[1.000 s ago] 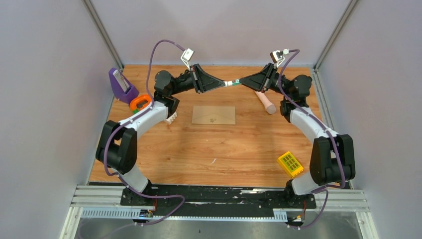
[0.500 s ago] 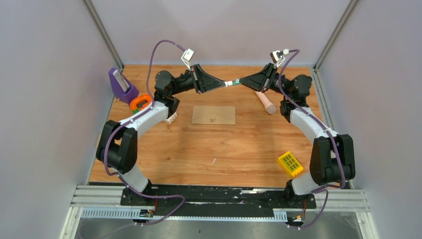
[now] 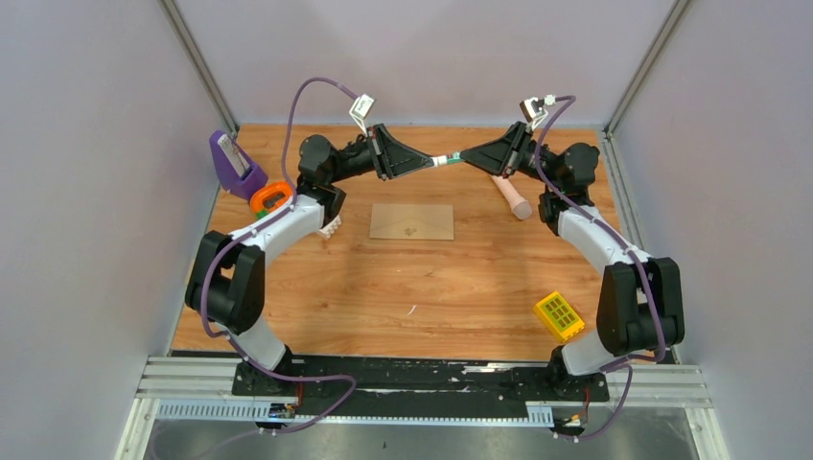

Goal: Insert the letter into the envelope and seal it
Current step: Close the solid glue cap on the solid glue.

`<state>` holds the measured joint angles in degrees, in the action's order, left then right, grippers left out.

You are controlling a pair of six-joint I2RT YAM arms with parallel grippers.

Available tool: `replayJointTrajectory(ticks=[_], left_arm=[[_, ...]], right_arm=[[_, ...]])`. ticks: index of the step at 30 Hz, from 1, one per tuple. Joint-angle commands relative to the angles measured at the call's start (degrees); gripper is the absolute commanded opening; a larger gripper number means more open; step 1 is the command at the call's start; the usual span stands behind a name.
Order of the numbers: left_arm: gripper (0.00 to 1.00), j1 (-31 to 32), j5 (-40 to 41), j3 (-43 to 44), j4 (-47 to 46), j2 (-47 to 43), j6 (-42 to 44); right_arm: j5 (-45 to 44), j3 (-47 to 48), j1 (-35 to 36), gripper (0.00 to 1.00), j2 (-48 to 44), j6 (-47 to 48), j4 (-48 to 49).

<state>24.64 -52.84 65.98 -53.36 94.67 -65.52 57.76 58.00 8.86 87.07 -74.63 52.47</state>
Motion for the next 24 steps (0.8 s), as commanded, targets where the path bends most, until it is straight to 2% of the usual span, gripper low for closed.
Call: replayJointTrajectory(ticks=[1,9,24], left_arm=[[0.01,1.6,-1.5,1.1,-1.7,-0.3,0.8],[0.01,1.8,-0.5,1.1,-0.9,0.2,0.9],[0.01,2.2,-0.1,1.4,2.9,0.9,2.8]], right_arm=[[-0.8,1.7,2.0,0.00,1.0,1.9,-0.6],[-1.3,2.5,2.8,0.00,0.4,5.4,-5.5],[-1.0,4.3,3.8,0.00,0.9,7.4,-8.7]])
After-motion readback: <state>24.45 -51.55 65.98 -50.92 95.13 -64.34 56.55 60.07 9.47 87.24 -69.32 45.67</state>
